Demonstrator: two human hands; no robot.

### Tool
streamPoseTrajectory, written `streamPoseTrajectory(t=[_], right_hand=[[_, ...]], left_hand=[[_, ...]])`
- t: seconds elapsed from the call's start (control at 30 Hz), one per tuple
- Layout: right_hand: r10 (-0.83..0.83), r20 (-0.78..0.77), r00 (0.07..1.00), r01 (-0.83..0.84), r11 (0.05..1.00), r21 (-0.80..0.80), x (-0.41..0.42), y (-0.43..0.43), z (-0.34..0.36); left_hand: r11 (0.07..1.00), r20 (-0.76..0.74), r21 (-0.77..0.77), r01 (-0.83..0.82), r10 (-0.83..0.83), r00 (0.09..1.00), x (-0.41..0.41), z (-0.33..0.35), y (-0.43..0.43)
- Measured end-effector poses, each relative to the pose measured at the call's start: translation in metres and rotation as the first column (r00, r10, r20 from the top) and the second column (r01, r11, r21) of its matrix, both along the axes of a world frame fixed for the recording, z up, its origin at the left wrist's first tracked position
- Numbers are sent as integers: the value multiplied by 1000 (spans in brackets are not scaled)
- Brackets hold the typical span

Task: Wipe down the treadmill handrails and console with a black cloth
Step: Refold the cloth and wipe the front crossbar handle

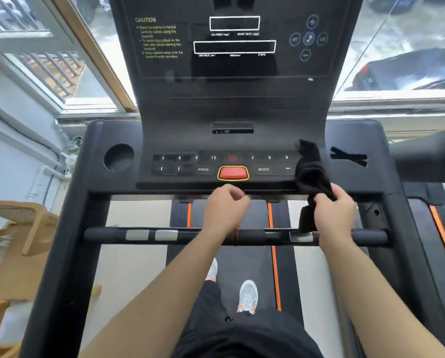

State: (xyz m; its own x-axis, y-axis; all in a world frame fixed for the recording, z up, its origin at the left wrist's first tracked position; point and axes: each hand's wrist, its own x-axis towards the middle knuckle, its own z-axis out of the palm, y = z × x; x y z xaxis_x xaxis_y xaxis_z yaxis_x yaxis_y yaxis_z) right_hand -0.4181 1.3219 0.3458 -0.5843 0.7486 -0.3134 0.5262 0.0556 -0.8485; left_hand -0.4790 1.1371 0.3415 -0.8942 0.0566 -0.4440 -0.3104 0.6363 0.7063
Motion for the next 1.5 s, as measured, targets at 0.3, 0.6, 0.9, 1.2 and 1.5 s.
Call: streamPoseTrajectory(t=[0.3, 0.6, 0.9, 1.2, 1.5], right_hand=[[-150, 213, 965, 253, 737, -627, -60, -86, -34], [0, 210, 978, 184, 481, -857, -77, -142, -46], [-177, 192, 965, 232, 243, -942, -58, -61, -32], [-429, 147, 891, 315, 350, -882, -49, -1, -25], [138, 191, 972, 96, 510, -855, -58, -52, -16]], left_hand=[[971, 297, 160, -180, 126, 946, -13, -24, -20], [922, 282, 217, -322, 257, 924, -8, -31, -63], [969, 53, 190, -158, 151, 987, -1, -24, -36], [913, 366, 393, -112, -44, 929, 24, -26, 44], [785, 325, 366, -500, 396, 859, 22, -32, 53]])
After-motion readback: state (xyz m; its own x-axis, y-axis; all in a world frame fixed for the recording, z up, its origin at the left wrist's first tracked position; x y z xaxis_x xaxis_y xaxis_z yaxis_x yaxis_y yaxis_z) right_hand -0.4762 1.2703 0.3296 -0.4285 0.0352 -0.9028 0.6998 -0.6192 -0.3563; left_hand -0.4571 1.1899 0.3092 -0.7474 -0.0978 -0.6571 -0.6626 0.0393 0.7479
